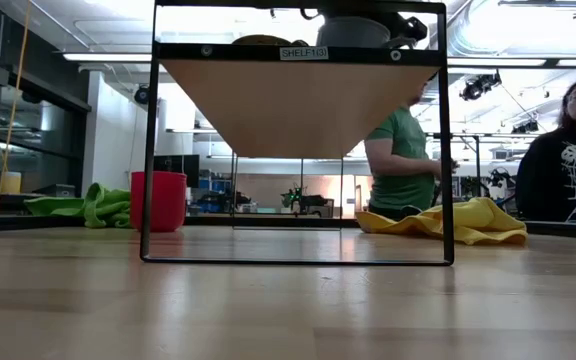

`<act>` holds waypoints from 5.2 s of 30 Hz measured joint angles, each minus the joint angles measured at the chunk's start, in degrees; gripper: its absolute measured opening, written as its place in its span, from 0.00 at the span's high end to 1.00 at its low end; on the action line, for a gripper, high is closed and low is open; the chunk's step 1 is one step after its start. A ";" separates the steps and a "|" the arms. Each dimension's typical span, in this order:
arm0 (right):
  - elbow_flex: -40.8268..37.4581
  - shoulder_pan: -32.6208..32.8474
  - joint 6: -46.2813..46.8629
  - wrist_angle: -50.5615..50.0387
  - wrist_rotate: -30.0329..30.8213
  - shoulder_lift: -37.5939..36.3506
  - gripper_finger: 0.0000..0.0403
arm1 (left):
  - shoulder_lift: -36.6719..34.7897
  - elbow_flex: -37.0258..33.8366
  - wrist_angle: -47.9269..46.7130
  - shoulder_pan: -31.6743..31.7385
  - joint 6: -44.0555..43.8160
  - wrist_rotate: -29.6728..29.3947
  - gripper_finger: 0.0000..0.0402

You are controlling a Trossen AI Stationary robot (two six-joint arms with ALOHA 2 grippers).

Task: Stack small to large cups/mugs on shelf
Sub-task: Put the blue cup on the shelf, then put the red cup on the shelf

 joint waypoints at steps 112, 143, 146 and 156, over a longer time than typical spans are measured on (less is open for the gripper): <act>-73.11 7.89 -36.17 87.76 13.75 -69.72 0.77 | -5.57 0.02 -8.85 0.00 2.92 -7.41 0.95; -73.09 7.87 -35.08 84.57 12.30 -69.70 0.99 | 30.59 15.50 -63.21 27.40 0.38 -4.72 0.56; -73.09 7.87 -35.06 84.30 12.24 -69.71 1.00 | 31.79 14.85 -62.86 27.39 4.22 -4.25 0.56; -73.09 7.85 -34.89 83.08 12.24 -69.70 1.00 | 28.33 4.58 -54.60 25.22 24.37 -5.29 0.56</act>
